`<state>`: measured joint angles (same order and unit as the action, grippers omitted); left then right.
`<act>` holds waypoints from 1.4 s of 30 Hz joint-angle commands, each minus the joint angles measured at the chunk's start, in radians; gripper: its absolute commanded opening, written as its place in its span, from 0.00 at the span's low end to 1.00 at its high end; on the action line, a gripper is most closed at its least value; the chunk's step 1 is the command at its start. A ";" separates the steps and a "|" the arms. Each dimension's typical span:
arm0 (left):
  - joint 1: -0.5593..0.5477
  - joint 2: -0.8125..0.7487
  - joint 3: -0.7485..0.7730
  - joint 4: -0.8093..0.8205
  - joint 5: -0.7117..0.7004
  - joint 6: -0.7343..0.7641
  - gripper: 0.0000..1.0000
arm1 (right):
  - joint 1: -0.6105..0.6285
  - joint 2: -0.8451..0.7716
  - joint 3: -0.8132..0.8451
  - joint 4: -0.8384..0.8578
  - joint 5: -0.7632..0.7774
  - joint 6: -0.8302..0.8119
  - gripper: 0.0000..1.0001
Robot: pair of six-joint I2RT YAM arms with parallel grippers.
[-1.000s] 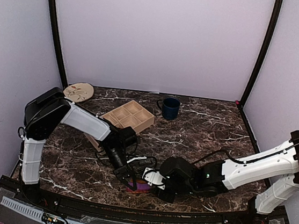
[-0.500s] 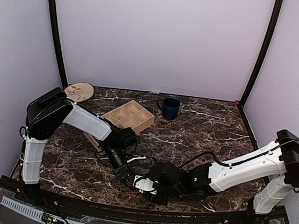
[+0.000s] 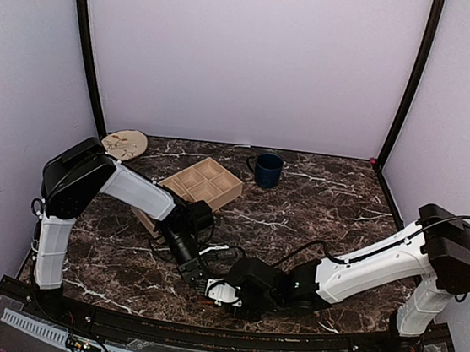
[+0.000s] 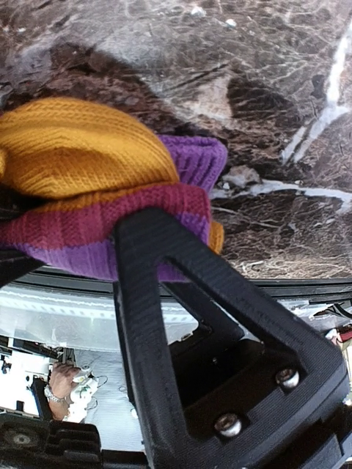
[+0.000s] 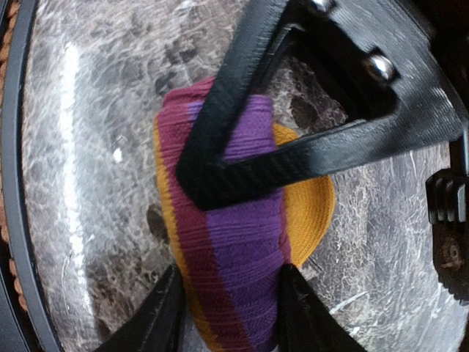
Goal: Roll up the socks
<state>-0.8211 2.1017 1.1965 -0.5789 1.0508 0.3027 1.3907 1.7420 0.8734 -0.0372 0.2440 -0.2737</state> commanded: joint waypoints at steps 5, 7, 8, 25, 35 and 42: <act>0.013 0.029 0.005 -0.044 -0.056 -0.003 0.13 | -0.032 0.037 0.029 0.009 -0.066 0.008 0.18; 0.013 0.028 0.007 -0.045 -0.057 -0.007 0.14 | -0.038 0.043 0.032 0.002 -0.084 0.011 0.12; 0.013 0.027 0.009 -0.045 -0.059 -0.011 0.15 | -0.042 0.046 0.035 -0.001 -0.091 0.011 0.09; 0.047 -0.125 -0.077 0.060 -0.171 -0.134 0.31 | -0.093 0.066 0.056 -0.063 -0.173 0.059 0.03; 0.074 -0.269 -0.192 0.172 -0.291 -0.195 0.33 | -0.114 0.065 0.073 -0.100 -0.214 0.095 0.03; 0.085 -0.381 -0.281 0.284 -0.392 -0.260 0.33 | -0.124 0.072 0.103 -0.131 -0.252 0.122 0.03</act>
<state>-0.7490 1.7996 0.9646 -0.3756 0.7582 0.0914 1.2739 1.7836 0.9581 -0.0895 0.0330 -0.1783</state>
